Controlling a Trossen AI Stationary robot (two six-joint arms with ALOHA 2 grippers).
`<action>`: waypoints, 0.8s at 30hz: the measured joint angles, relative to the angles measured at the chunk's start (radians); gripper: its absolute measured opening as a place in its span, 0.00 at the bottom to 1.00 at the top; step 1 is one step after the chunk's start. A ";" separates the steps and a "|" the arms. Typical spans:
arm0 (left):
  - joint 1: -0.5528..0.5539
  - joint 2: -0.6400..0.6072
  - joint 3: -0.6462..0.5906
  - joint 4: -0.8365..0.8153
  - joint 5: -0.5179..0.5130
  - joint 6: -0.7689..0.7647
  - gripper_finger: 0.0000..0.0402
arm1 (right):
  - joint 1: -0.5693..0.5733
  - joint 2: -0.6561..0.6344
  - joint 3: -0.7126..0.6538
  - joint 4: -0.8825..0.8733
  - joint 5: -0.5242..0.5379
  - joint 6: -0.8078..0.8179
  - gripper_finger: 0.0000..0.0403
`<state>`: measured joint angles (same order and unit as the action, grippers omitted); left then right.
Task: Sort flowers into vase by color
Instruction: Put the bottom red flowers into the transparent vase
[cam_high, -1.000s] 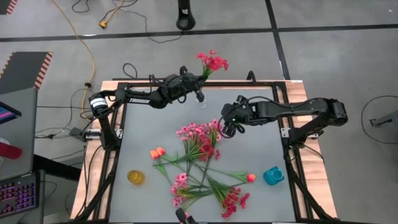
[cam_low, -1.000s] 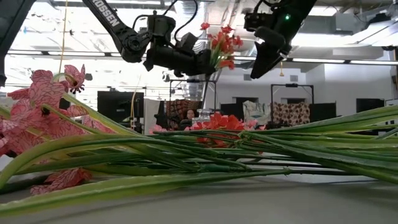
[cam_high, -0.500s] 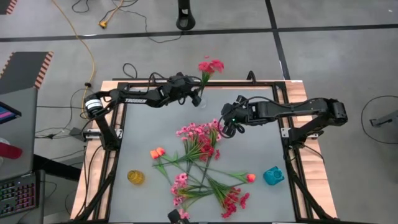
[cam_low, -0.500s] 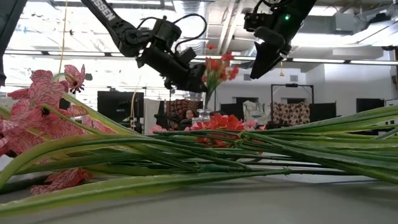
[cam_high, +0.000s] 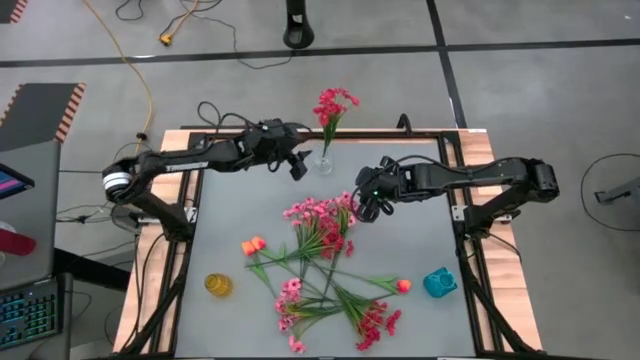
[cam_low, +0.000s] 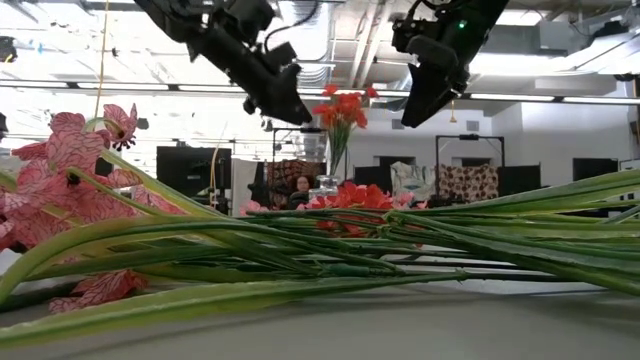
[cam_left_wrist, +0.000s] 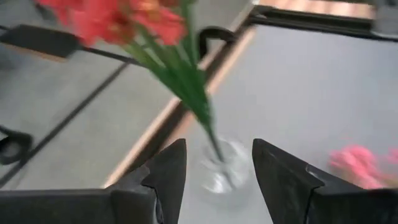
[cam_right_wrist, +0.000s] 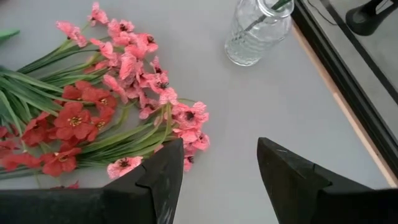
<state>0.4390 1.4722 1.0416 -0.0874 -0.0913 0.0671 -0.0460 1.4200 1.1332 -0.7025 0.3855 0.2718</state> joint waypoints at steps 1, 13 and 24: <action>-0.011 -0.018 0.000 -0.038 0.018 -0.003 0.43 | 0.000 0.000 0.000 0.000 0.000 0.000 0.57; -0.214 -0.112 0.000 -0.263 0.164 -0.037 0.43 | 0.000 0.000 0.000 0.000 0.000 -0.018 0.57; -0.435 -0.049 0.002 -0.117 0.209 -0.023 0.43 | -0.009 0.000 0.000 0.001 0.002 -0.018 0.57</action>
<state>0.0042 1.4234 1.0432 -0.2049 0.1181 0.0437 -0.0547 1.4197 1.1332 -0.7020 0.3878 0.2543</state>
